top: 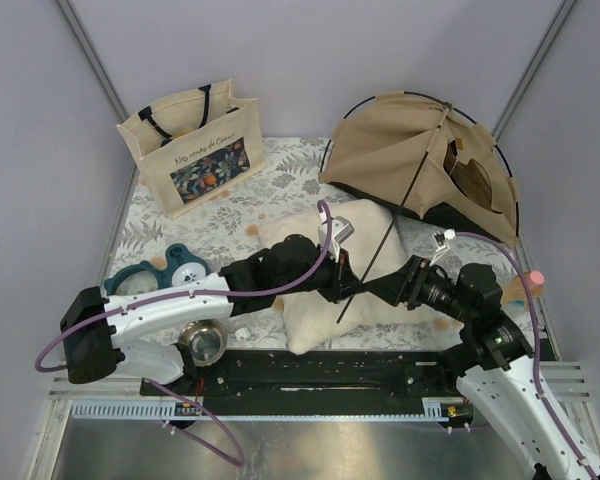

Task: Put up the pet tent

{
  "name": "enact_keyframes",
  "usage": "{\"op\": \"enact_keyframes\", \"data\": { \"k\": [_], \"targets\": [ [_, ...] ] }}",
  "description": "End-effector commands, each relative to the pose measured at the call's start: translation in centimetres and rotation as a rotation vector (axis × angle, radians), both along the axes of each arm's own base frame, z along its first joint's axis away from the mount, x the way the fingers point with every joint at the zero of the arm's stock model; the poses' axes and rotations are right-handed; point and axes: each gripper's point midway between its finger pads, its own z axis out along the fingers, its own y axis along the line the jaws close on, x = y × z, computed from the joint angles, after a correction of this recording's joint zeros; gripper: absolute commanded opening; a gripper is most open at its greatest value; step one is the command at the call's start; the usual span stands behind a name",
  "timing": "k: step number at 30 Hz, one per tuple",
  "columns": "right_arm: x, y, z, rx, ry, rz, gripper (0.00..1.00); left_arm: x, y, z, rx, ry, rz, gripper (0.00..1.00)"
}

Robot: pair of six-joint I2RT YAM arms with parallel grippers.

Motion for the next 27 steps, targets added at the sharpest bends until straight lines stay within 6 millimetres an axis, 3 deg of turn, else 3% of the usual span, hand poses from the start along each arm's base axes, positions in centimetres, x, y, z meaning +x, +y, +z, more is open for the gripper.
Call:
{"op": "enact_keyframes", "data": {
  "k": [1, 5, 9, 13, 16, 19, 20, 27],
  "targets": [
    [0.4, 0.2, 0.2, 0.105, 0.007, -0.039, 0.69, -0.2, -1.8, 3.7, -0.151, -0.052, -0.034, 0.00],
    [1.6, -0.1, 1.2, 0.150, -0.039, -0.101, 0.62, -0.2, -1.7, 3.2, -0.144, -0.054, -0.025, 0.00],
    [1.6, -0.1, 2.9, 0.185, -0.084, -0.095, 0.60, 0.2, -1.1, 2.8, -0.127, -0.059, 0.005, 0.00],
    [1.4, -0.1, 3.0, 0.166, -0.098, -0.084, 0.69, 0.0, -1.0, 3.1, -0.120, -0.066, -0.009, 0.00],
    [1.9, 0.1, 2.7, 0.169, -0.089, -0.089, 0.70, -0.2, -1.0, 3.2, -0.124, -0.070, -0.021, 0.00],
    [2.5, 0.7, 2.9, 0.192, -0.076, -0.074, 0.63, -0.4, -0.9, 3.1, -0.125, -0.070, -0.029, 0.00],
    [2.6, 0.9, 3.8, 0.215, -0.108, -0.066, 0.60, -0.5, -0.9, 3.0, -0.125, -0.068, -0.030, 0.00],
    [3.4, 1.8, 3.5, 0.194, -0.077, -0.026, 0.44, 0.0, -1.0, 3.3, -0.129, -0.079, -0.012, 0.01]
  ]
}}
